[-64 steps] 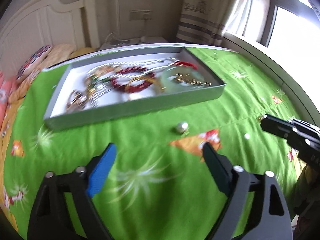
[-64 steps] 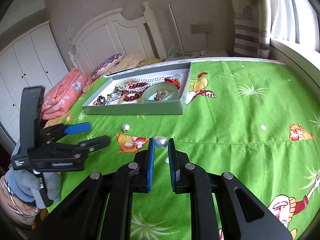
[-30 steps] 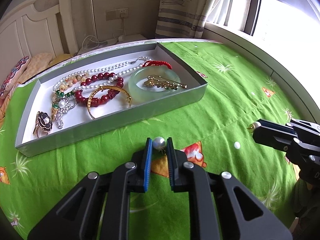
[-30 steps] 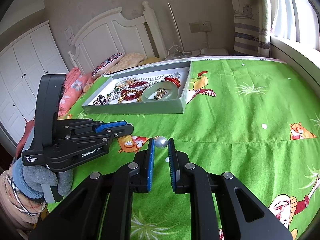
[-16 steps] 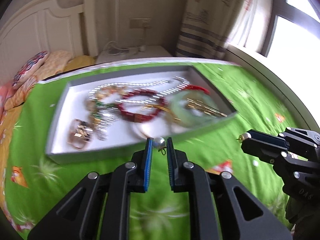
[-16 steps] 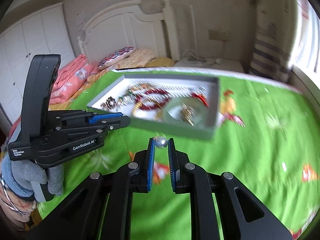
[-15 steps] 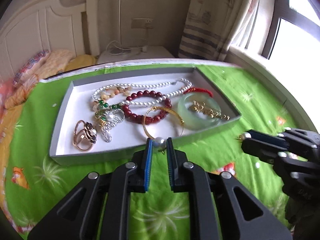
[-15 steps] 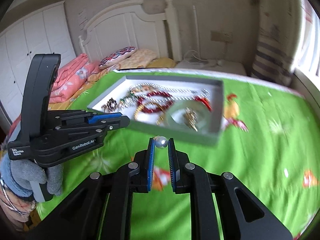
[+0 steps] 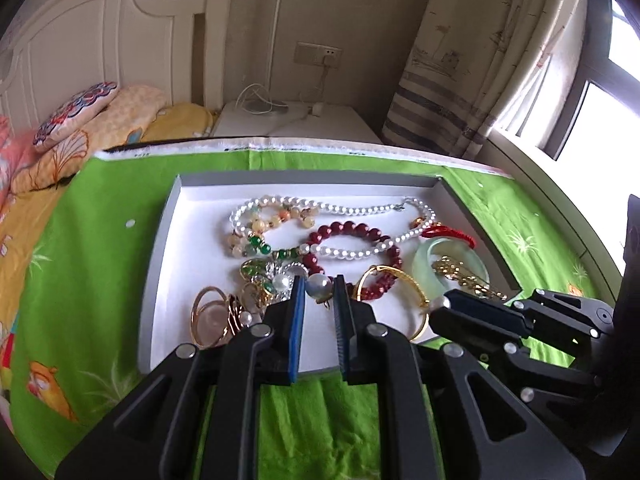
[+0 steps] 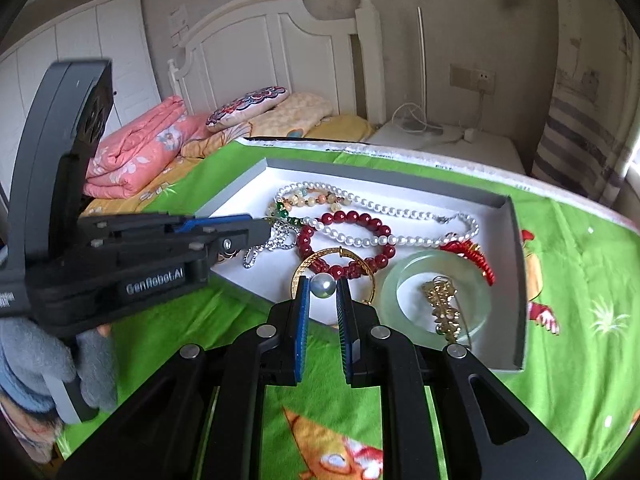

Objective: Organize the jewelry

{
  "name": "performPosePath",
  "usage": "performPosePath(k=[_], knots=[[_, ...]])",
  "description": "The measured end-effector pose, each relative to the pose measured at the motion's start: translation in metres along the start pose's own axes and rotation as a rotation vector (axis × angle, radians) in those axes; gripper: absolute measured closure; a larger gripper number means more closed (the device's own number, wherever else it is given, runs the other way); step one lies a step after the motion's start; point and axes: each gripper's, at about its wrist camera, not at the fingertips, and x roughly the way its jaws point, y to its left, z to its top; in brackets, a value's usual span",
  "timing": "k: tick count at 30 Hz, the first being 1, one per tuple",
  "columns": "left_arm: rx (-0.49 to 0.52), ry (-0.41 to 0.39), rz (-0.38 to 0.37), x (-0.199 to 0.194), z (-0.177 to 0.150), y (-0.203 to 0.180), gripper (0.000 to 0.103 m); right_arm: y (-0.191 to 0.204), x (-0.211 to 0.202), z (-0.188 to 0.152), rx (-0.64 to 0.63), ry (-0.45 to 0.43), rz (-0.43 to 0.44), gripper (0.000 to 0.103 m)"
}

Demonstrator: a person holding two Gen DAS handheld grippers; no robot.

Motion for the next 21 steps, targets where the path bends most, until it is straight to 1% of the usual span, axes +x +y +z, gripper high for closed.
performPosePath(k=[1, 2, 3, 4, 5, 7, 8, 9, 10, 12, 13, 14, 15, 16, 17, 18, 21], knots=[[-0.005, 0.001, 0.004, 0.002, -0.001, 0.001, 0.076, -0.001, 0.001, 0.000, 0.007, 0.000, 0.004, 0.088], [-0.012, -0.001, 0.010, 0.004, -0.003, 0.002, 0.071, -0.003, 0.002, 0.000, 0.011, -0.002, 0.004, 0.087], [-0.016, -0.009, 0.019, 0.004, -0.005, 0.003, 0.063, -0.005, 0.002, -0.001, 0.016, -0.004, 0.005, 0.087], [-0.018, -0.020, 0.028, 0.004, -0.005, 0.003, 0.056, -0.006, 0.002, -0.001, 0.024, -0.004, 0.009, 0.087], [-0.020, -0.029, 0.036, 0.003, -0.005, 0.004, 0.052, -0.009, 0.001, -0.001, 0.039, -0.011, 0.013, 0.085], [-0.034, -0.069, 0.051, -0.004, -0.005, 0.007, 0.034, -0.014, -0.004, -0.002, 0.064, -0.034, 0.017, 0.078], [-0.046, -0.093, 0.062, -0.007, -0.005, 0.009, 0.028, -0.017, -0.006, -0.002, 0.077, -0.048, 0.021, 0.076], [-0.059, -0.128, 0.082, -0.012, -0.007, 0.010, 0.019, -0.019, -0.009, -0.003, 0.092, -0.066, 0.021, 0.075], [-0.065, -0.148, 0.092, -0.015, -0.007, 0.011, 0.012, -0.022, -0.012, -0.004, 0.106, -0.084, 0.013, 0.070], [-0.066, -0.191, 0.125, -0.020, -0.009, 0.010, 0.006, -0.021, -0.017, -0.005, 0.115, -0.110, -0.012, 0.060], [-0.061, -0.204, 0.139, -0.022, -0.010, 0.008, 0.002, -0.020, -0.020, -0.005, 0.113, -0.122, -0.029, 0.049], [-0.048, -0.222, 0.158, -0.025, -0.011, 0.005, 0.002, -0.018, -0.022, -0.005, 0.107, -0.132, -0.046, 0.035], [-0.034, -0.226, 0.173, -0.025, -0.012, 0.002, 0.002, -0.015, -0.024, -0.005, 0.095, -0.145, -0.078, 0.030], [-0.024, -0.223, 0.187, -0.026, -0.013, 0.000, 0.002, -0.011, -0.026, -0.005, 0.080, -0.155, -0.115, 0.022], [-0.012, -0.214, 0.208, -0.025, -0.014, -0.003, 0.002, -0.009, -0.027, -0.005, 0.070, -0.160, -0.141, 0.017], [0.003, -0.199, 0.243, -0.023, -0.015, -0.006, 0.002, -0.005, -0.029, -0.005, 0.058, -0.165, -0.179, 0.017], [0.044, -0.178, 0.304, -0.022, -0.017, -0.008, 0.002, -0.001, -0.030, -0.007, 0.043, -0.166, -0.217, 0.017]])
